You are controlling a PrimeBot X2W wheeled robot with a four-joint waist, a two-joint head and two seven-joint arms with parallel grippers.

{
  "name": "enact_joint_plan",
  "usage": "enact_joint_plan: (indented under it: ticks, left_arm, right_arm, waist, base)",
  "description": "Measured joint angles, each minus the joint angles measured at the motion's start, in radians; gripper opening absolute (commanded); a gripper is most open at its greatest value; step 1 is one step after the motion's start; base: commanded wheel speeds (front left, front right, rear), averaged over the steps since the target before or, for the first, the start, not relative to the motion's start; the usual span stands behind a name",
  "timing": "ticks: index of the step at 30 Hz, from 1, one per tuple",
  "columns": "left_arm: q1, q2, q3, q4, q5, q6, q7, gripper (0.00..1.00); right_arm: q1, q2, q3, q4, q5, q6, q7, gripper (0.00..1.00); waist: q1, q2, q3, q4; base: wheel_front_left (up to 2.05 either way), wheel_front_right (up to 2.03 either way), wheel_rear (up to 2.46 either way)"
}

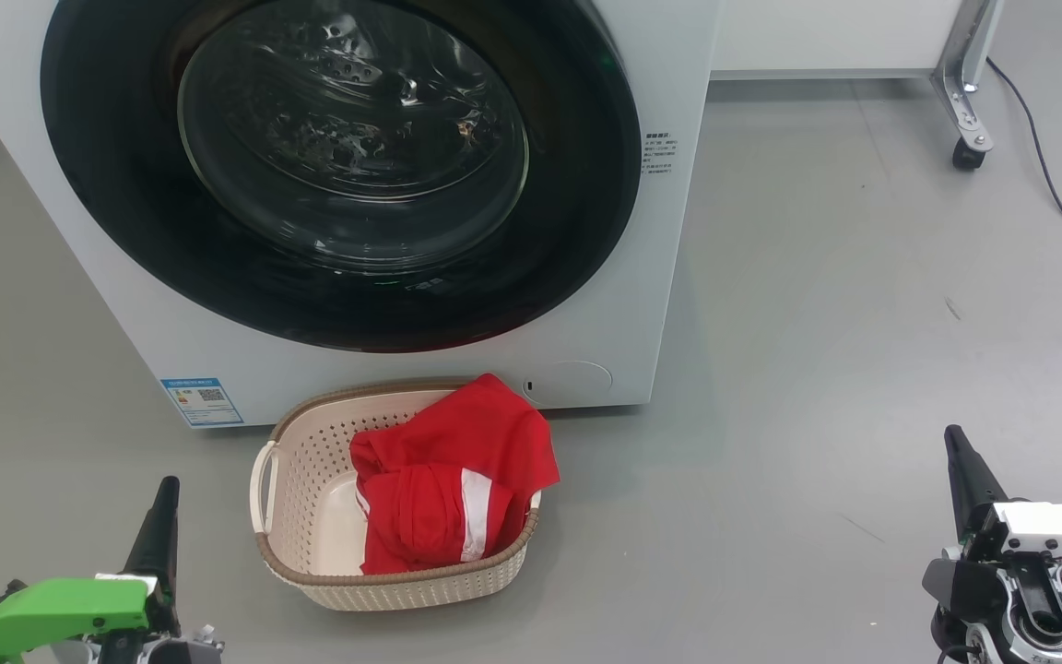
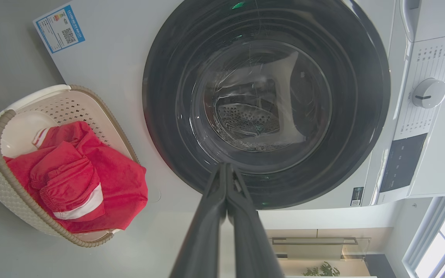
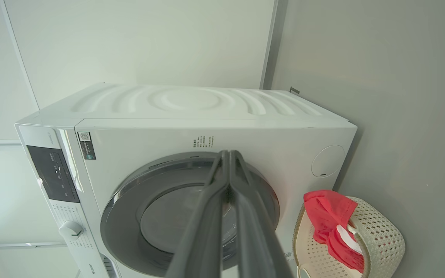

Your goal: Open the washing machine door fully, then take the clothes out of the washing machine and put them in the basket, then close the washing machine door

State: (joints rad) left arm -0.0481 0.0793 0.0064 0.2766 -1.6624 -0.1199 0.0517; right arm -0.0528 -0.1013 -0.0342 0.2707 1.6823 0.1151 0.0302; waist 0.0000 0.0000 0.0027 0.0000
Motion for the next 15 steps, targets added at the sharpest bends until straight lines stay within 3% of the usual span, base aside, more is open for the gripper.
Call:
enact_joint_plan:
  ticks: [15]
  left_arm:
    - [-0.009, 0.0, 0.002, 0.001, 0.0, 0.0, 0.0, 0.0]
  right_arm:
    - [0.0, 0.0, -0.002, 0.002, 0.0, 0.001, 0.001, 0.0]
  waist:
    - [0.0, 0.0, 0.0, 0.0]
  base:
    - [0.0, 0.0, 0.0]
